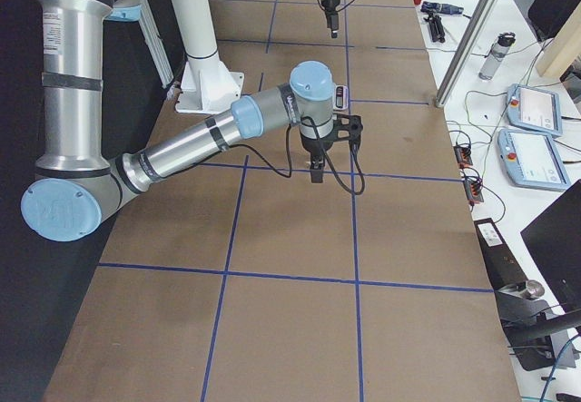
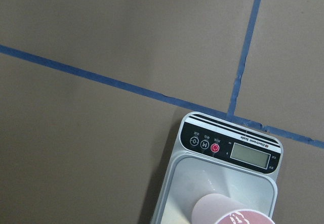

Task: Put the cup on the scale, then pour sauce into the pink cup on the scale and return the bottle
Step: 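Open the left gripper and withdraw it while the right gripper reaches toward the bottle, then close the right gripper around the glass sauce bottle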

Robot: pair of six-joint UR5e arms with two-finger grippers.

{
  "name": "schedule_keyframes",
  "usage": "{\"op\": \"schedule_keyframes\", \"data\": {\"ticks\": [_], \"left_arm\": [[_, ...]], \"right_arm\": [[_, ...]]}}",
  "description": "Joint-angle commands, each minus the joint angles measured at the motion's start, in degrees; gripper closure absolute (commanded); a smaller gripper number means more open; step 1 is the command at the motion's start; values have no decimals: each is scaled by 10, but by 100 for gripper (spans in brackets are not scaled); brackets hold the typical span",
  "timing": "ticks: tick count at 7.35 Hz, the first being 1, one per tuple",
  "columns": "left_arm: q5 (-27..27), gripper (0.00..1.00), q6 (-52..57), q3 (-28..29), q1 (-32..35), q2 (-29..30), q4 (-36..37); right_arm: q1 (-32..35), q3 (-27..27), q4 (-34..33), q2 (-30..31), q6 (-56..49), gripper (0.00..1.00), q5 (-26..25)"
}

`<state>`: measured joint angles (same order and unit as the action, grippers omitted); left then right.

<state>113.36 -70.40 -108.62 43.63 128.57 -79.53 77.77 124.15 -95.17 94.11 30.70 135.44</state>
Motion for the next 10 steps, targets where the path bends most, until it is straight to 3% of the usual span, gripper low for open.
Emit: {"op": "schedule_keyframes", "data": {"ticks": [1,2,3,4,6,8,10], "left_arm": [[1,0,88,-49,45,-38,22],[1,0,106,-50,56,-40,29],[2,0,110,-58,65,-47,28],[10,0,131,-65,76,-59,28],[41,0,219,-85,108,-102,27],[41,0,384,-97,135,-160,24],[41,0,406,-94,143,-175,20]], "right_arm": [[-115,43,149,42,214,0,-51],[-182,43,244,62,315,0,-105],[-280,63,250,69,364,0,-208],[-349,72,250,77,396,0,-279],[-525,89,251,80,496,0,-491],[-589,88,256,80,496,0,-607],[-618,74,256,80,494,0,-690]]}}
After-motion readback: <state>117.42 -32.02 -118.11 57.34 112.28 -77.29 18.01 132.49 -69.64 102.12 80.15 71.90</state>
